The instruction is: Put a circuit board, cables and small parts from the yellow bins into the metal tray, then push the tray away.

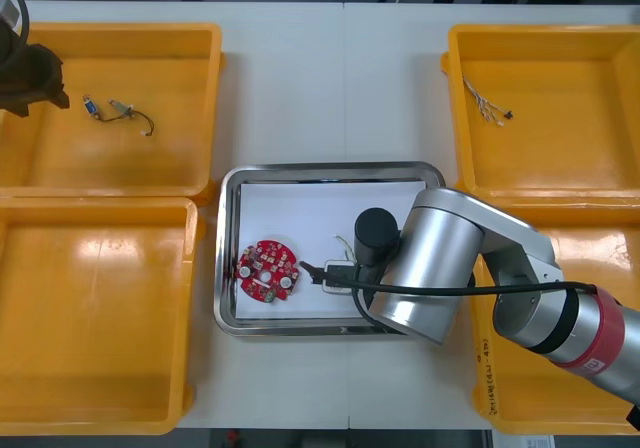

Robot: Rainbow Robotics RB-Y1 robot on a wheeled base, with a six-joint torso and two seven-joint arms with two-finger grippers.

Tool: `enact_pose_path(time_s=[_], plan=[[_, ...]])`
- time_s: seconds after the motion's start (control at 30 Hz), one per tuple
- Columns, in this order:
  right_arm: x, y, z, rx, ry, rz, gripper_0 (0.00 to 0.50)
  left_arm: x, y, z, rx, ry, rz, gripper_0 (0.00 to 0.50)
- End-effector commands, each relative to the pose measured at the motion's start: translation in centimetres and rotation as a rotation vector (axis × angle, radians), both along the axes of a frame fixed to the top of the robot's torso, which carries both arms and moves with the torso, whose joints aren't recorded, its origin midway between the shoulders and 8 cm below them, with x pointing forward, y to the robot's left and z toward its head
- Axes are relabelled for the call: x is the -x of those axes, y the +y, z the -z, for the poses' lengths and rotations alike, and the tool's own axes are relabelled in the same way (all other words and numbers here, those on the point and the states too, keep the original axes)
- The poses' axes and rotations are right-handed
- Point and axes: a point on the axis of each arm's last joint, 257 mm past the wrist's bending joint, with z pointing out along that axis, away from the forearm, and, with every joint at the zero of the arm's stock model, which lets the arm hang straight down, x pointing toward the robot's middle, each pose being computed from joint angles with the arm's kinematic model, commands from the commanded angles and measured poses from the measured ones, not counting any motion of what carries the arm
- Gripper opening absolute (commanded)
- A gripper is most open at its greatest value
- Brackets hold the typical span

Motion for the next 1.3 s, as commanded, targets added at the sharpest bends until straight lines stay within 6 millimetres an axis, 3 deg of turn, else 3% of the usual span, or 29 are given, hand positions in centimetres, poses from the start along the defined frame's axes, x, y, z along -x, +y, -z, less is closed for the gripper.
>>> enact_pose_path(time_s=[0.03, 0.33, 0.63, 0.7, 0.73, 0.8, 1.3], plan=[[0.1, 3.0, 0.6, -0.093, -0.011, -0.007, 0.0, -3.2, -2.2, -3.5, -0.026, -0.098, 0.101, 0.5], [-0.5, 3.4, 0.8, -0.132, -0.028, 0.006, 0.0, -5.9, -2.3, -3.9, -0.019, -0.164, 0.098, 0.5], [-0.5, 2.6, 0.8, -0.11, -0.029, 0.027, 0.0, -8.8, -0.1, -2.7, -0.053, -0.22, 0.128, 0.5], [-0.7, 2.6, 0.6, -0.109, -0.042, 0.026, 0.055, -9.2, 0.2, -2.5, -0.053, -0.221, 0.129, 0.5], [-0.9, 2.6, 0.2, -0.107, -0.057, 0.025, 0.285, -9.5, 0.2, -2.3, -0.048, -0.221, 0.126, 0.5], [-1.1, 2.8, -0.3, -0.109, -0.074, 0.017, 0.5, -9.8, 0.1, -2.1, -0.038, -0.218, 0.118, 0.5], [0.0, 2.6, -6.9, -0.138, -0.074, 0.049, 0.5, -10.7, -0.2, -1.0, -0.029, -0.174, 0.086, 0.5]])
